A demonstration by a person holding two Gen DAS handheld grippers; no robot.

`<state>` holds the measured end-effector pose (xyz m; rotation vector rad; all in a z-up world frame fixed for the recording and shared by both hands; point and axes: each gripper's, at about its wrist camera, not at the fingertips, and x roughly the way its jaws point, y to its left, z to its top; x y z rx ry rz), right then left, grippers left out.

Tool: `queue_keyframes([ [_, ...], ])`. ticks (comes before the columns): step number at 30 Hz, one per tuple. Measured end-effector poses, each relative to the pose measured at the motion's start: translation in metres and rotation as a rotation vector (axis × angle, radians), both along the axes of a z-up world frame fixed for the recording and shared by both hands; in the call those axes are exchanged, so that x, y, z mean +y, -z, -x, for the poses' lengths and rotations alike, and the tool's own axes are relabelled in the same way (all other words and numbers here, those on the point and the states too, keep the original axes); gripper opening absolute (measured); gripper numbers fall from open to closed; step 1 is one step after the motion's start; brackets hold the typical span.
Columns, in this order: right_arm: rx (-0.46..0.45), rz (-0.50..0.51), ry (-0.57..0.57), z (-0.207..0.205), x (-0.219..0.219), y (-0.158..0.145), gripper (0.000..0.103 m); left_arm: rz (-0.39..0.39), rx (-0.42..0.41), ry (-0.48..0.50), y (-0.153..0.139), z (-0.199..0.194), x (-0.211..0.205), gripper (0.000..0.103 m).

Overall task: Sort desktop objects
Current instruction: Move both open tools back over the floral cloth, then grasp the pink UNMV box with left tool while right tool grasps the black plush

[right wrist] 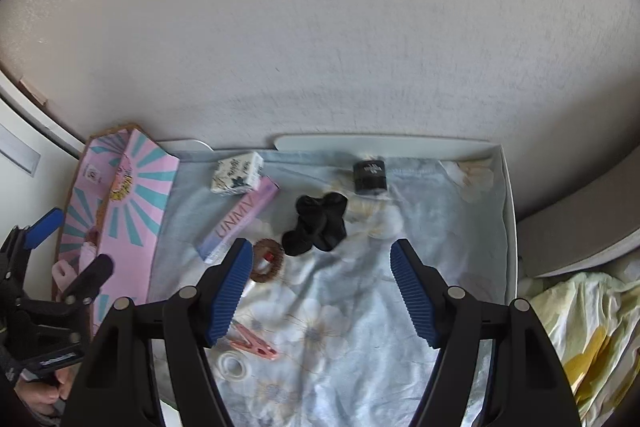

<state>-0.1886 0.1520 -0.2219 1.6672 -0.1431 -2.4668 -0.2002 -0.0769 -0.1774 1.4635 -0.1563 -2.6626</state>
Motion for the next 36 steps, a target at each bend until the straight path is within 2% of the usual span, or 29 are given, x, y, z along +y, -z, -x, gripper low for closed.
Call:
queue_keyframes([
  [6, -0.06, 0.012, -0.004, 0.008, 0.005, 0.041, 0.068, -0.016, -0.073, 0.054, 0.054, 0.03, 0.011, 0.103],
  [11, -0.087, 0.022, -0.002, 0.019, 0.001, 0.065, 0.068, -0.066, -0.138, 0.037, 0.09, 0.048, 0.005, 0.103],
  [26, -0.109, -0.038, -0.022, 0.05, -0.02, 0.101, 0.067, -0.062, -0.169, 0.075, 0.127, 0.074, 0.02, 0.101],
  [28, -0.108, -0.042, -0.024, 0.05, -0.021, 0.103, 0.064, -0.063, -0.178, 0.082, 0.131, 0.074, 0.021, 0.089],
  [32, -0.115, -0.051, -0.037, 0.05, -0.025, 0.108, 0.058, -0.077, -0.174, 0.095, 0.132, 0.072, 0.024, 0.08],
  [34, -0.12, -0.049, -0.044, 0.049, -0.026, 0.11, 0.039, -0.084, -0.17, 0.103, 0.13, 0.071, 0.025, 0.066],
  [35, -0.122, -0.048, -0.045, 0.048, -0.027, 0.11, 0.035, -0.085, -0.167, 0.105, 0.129, 0.07, 0.026, 0.061],
  [36, -0.119, -0.048, -0.046, 0.048, -0.027, 0.11, 0.03, -0.091, -0.166, 0.107, 0.128, 0.069, 0.027, 0.048],
])
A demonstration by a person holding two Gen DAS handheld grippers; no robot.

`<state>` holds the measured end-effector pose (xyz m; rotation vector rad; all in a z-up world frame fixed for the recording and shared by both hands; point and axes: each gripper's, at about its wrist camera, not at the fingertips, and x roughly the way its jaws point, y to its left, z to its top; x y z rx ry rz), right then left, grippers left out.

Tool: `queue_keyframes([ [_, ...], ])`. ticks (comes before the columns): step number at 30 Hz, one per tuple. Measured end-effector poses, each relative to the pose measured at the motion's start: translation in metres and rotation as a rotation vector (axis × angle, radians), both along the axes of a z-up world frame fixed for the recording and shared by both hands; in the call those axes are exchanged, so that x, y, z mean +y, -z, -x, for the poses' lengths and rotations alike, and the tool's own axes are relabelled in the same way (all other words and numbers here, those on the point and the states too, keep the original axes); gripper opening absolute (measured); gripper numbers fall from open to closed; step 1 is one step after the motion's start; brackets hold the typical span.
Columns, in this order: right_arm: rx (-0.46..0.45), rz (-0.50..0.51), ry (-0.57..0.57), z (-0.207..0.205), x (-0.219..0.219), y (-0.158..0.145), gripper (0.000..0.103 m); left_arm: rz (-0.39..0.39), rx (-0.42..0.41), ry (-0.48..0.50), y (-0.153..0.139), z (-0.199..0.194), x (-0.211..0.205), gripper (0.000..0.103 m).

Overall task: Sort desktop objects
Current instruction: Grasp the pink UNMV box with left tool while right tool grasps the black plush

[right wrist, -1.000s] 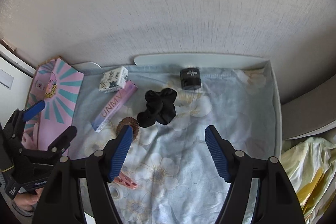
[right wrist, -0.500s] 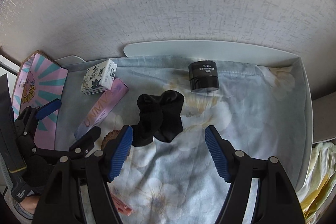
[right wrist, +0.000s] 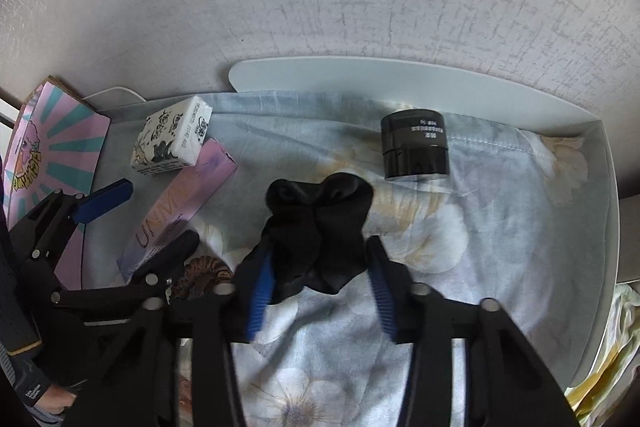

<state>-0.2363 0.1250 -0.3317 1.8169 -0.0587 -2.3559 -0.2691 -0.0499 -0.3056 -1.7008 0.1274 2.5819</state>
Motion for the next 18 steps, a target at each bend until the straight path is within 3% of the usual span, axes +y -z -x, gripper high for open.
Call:
queue_keyframes([
  [1, 0.004, -0.001, -0.001, -0.001, 0.0, -0.001, 0.026, -0.015, -0.004, 0.001, -0.001, -0.001, 0.0, 0.037],
  [4, 0.018, -0.004, 0.003, -0.001, 0.0, -0.005, 0.017, -0.028, -0.003, -0.003, -0.002, -0.004, 0.001, 0.028],
  [18, 0.08, 0.007, 0.042, -0.024, 0.016, -0.032, 0.013, -0.133, 0.03, -0.033, -0.031, -0.022, 0.0, 0.02],
])
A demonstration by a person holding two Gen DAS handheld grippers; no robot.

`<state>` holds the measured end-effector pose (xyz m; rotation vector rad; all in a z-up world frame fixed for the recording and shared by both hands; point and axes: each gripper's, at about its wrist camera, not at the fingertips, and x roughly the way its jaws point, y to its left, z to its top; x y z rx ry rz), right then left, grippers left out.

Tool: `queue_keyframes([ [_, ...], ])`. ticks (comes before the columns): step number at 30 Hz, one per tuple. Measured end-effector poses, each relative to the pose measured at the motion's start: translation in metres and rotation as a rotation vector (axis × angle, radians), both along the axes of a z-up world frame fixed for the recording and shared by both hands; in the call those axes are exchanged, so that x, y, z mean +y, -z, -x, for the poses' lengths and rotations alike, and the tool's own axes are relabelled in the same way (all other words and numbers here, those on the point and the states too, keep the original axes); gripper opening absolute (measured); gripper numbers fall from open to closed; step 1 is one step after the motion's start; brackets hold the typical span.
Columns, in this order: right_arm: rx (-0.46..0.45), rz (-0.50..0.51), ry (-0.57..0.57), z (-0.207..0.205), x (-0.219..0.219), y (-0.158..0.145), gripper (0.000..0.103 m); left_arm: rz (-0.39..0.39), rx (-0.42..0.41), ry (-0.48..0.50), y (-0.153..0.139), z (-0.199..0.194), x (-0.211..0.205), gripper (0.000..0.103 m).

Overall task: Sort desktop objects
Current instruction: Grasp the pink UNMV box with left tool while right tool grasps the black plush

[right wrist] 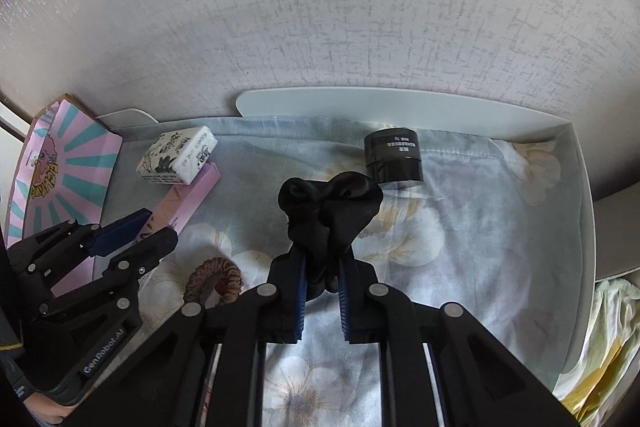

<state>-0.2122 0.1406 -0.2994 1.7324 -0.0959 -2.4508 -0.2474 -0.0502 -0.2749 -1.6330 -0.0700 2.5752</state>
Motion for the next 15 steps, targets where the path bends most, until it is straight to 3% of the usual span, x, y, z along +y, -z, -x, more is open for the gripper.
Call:
queue_keyframes([
  [8, 0.016, 0.01, 0.029, -0.017, 0.008, -0.009, 0.013, -0.014, 0.003, 0.008, -0.007, -0.002, -0.005, 0.02],
  [15, 0.047, 0.01, 0.031, -0.022, 0.013, -0.021, 0.013, -0.039, 0.054, 0.022, -0.032, -0.011, 0.002, 0.02],
])
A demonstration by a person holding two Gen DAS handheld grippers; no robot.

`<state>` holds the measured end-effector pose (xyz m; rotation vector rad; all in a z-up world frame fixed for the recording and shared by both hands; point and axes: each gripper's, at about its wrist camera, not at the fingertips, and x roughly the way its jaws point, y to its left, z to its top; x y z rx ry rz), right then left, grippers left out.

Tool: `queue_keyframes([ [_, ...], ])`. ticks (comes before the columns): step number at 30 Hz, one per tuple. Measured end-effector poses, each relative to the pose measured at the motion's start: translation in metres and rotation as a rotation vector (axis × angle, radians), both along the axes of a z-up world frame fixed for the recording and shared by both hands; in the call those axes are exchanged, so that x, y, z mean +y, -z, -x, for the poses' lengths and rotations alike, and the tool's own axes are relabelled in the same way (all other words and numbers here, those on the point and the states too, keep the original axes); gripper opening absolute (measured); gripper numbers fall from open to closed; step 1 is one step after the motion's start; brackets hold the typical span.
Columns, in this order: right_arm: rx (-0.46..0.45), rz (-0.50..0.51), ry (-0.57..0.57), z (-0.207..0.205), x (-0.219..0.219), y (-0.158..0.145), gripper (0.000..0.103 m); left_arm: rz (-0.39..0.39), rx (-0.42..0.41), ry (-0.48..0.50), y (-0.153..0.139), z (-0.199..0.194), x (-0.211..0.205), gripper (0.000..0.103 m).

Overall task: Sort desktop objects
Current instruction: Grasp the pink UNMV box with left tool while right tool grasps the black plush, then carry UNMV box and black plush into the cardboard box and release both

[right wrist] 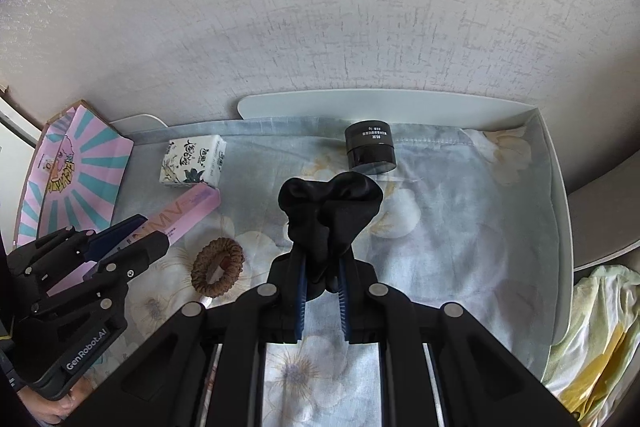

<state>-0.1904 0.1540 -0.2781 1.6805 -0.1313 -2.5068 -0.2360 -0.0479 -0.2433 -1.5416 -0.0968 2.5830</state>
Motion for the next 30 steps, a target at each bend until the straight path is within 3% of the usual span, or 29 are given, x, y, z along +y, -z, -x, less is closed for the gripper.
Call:
queue_keyframes([
  [8, 0.043, -0.008, 0.007, -0.005, -0.005, -0.017, 0.012, -0.018, 0.094, 0.019, -0.046, -0.008, 0.01, 0.02],
  [17, 0.119, -0.016, -0.016, -0.015, -0.013, -0.063, 0.012, -0.012, 0.189, -0.003, -0.109, -0.032, -0.002, 0.02],
  [24, 0.205, -0.015, -0.113, -0.019, -0.053, -0.108, 0.013, 0.004, 0.251, -0.115, -0.151, -0.068, -0.052, 0.02],
  [30, 0.245, 0.012, -0.246, -0.019, -0.112, -0.132, 0.013, 0.037, 0.268, -0.267, -0.165, -0.105, -0.114, 0.02],
])
